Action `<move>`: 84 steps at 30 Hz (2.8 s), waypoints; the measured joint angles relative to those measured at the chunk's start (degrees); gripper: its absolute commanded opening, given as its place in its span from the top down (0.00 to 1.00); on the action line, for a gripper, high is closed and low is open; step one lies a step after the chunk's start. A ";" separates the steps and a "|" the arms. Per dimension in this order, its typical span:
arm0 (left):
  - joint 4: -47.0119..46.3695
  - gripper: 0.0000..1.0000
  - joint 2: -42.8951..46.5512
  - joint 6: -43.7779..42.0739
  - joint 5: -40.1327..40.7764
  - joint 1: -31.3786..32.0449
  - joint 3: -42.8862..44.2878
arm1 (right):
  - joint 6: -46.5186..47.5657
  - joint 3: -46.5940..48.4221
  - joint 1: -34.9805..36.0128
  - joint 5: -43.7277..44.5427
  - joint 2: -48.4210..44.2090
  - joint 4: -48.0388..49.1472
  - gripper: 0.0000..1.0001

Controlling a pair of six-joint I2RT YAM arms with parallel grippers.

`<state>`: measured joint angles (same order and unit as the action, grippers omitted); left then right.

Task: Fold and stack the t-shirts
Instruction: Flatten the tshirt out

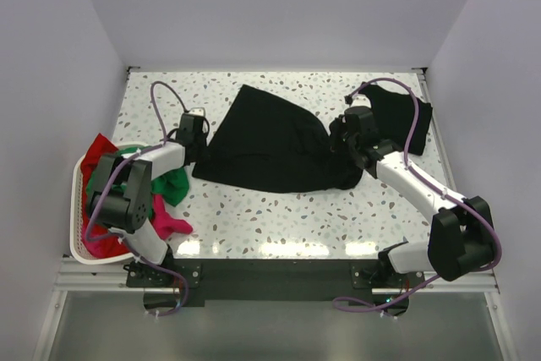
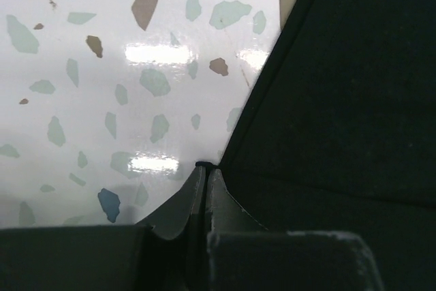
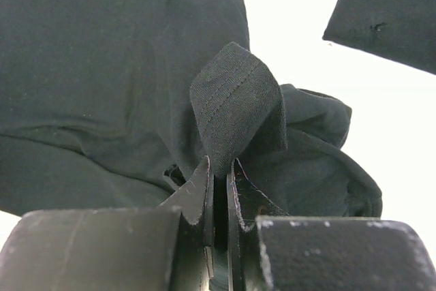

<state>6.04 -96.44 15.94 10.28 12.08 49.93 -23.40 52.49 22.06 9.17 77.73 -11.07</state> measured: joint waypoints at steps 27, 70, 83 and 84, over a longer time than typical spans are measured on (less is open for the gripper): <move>-7.96 1.00 13.09 5.68 16.48 -7.48 -0.92 | -1.68 -0.52 0.04 12.20 -10.73 -11.63 0.56; -9.53 1.00 13.09 6.03 14.56 -7.93 -0.92 | -14.03 -17.38 -25.88 -30.21 -10.36 10.75 0.51; -9.79 1.00 13.09 6.03 14.43 -7.93 -0.94 | -18.23 -18.12 -25.94 -36.00 -6.73 18.21 0.62; -9.79 1.00 13.09 6.03 14.43 -7.93 -0.94 | -18.36 -18.12 -25.94 -36.15 -6.73 18.51 0.64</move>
<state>-3.75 -83.35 21.98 24.71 4.14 48.99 -41.76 34.37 -3.88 -26.98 71.00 7.44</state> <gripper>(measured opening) 0.020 0.403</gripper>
